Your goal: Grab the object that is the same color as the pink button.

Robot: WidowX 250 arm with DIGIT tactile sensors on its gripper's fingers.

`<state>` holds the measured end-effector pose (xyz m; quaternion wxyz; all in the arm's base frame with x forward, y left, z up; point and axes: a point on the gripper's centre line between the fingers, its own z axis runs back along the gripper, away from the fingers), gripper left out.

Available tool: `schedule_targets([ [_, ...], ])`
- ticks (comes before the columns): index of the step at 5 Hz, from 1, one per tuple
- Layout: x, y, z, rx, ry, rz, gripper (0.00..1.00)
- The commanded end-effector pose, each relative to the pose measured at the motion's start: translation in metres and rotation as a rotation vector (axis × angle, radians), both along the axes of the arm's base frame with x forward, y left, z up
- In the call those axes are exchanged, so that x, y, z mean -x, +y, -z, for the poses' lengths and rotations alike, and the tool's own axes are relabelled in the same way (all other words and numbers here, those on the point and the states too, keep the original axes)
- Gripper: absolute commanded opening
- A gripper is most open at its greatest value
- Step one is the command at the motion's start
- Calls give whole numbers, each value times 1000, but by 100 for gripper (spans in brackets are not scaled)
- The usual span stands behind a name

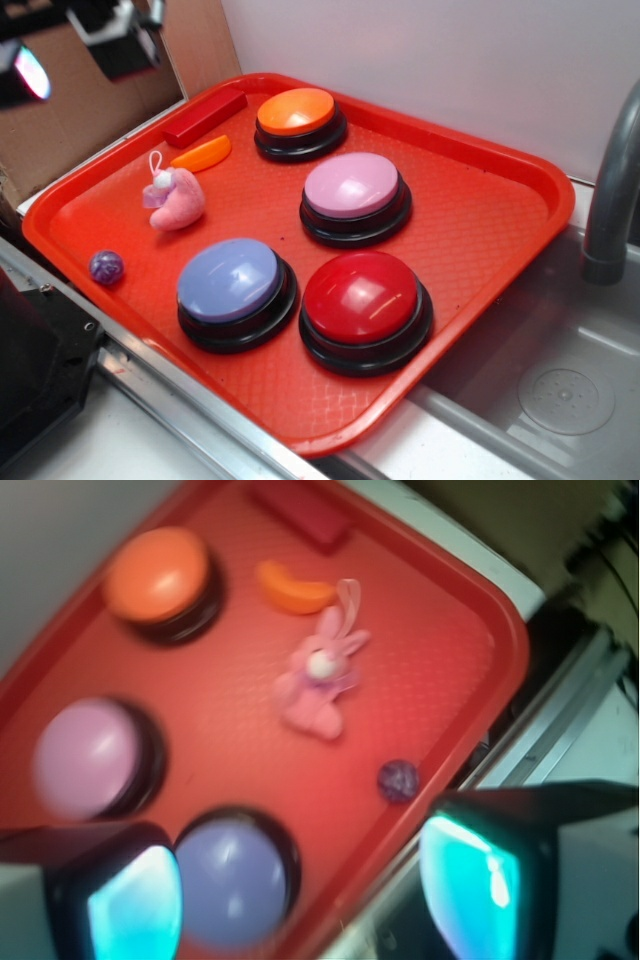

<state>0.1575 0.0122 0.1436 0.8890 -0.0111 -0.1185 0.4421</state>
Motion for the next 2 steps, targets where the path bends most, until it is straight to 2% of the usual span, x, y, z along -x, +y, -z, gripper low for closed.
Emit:
schedule_targets([
  [1,-36,36,60,-101,-97,-239,100],
  [2,-48,50,85,-106,-98,-325,100],
])
